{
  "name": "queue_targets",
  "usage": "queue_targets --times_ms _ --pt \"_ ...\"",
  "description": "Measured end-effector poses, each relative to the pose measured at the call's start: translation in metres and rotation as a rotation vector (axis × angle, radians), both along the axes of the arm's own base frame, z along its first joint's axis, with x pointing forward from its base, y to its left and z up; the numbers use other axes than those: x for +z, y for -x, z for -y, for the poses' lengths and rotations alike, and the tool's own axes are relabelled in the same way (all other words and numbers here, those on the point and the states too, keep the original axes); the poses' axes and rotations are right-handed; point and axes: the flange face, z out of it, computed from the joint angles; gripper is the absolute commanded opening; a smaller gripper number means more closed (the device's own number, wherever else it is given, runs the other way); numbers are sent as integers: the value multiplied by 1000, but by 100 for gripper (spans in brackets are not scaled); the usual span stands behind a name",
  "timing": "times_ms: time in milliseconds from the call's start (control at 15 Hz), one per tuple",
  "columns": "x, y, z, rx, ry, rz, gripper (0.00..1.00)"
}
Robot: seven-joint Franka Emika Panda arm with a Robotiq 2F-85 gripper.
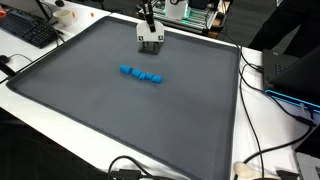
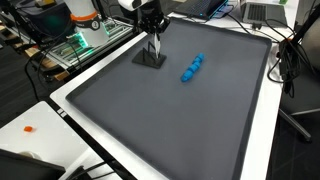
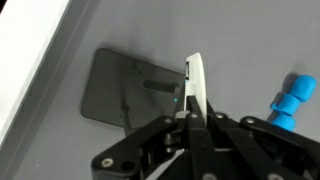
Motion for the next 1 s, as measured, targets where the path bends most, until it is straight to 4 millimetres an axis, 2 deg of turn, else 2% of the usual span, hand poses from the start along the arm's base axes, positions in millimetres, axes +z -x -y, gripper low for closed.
queue_targets --times_ms 333,1000 --pt "-6 0 3 -66 -25 20 1" --pt "-31 -2 15 -159 -43 5 1"
